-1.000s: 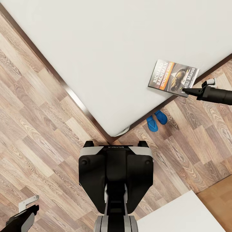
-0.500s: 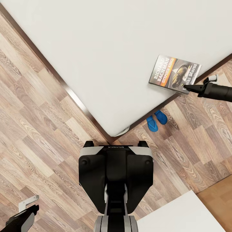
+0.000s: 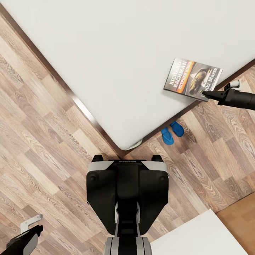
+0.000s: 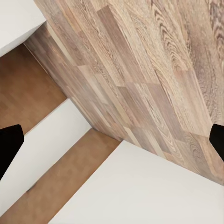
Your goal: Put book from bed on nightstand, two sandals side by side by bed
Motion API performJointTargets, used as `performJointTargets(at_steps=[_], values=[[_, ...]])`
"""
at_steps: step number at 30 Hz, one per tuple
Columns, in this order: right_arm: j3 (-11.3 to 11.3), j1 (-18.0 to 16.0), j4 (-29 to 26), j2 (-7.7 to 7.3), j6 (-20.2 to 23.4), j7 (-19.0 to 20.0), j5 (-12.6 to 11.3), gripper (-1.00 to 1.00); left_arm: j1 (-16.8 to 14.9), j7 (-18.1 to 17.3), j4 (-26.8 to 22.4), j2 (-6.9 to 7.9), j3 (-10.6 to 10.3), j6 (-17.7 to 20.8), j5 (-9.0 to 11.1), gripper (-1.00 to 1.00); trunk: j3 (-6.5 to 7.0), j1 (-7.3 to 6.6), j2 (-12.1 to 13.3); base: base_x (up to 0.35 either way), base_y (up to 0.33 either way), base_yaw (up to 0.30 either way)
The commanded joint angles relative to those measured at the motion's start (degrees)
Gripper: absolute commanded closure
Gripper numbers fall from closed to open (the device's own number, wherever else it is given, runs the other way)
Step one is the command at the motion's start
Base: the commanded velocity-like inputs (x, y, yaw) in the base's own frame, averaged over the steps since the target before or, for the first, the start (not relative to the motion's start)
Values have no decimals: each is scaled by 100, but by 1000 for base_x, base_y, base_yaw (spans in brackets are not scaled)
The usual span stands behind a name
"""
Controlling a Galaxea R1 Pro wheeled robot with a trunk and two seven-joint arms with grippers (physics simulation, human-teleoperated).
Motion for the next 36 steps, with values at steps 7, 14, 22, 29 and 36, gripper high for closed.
performJointTargets(at_steps=[7, 14, 22, 29, 36], values=[[139, -5, 1, -10, 108, 35, 44, 100, 6, 16, -14, -1, -8, 25, 46, -100, -5, 4, -9, 0, 0, 0], [487, -1, -5, -8, 201, 35, 45, 100, 10, 15, -42, -2, -2, 15, 51, -100, -5, 4, -9, 0, 0, 0], [543, -1, -5, 13, 290, 35, 45, 100, 11, 15, -62, 4, -1, 14, 62, -100, -5, 4, -9, 0, 0, 0], [539, -12, -13, 26, 345, 35, 46, 100, 11, 21, -69, 5, 5, 18, 70, -100, -5, 4, -9, 0, 0, 0], [527, -20, -15, 27, 431, 35, 43, 100, 11, 8, -67, 6, 7, 43, 72, -100, -5, 4, -9, 0, 0, 0]])
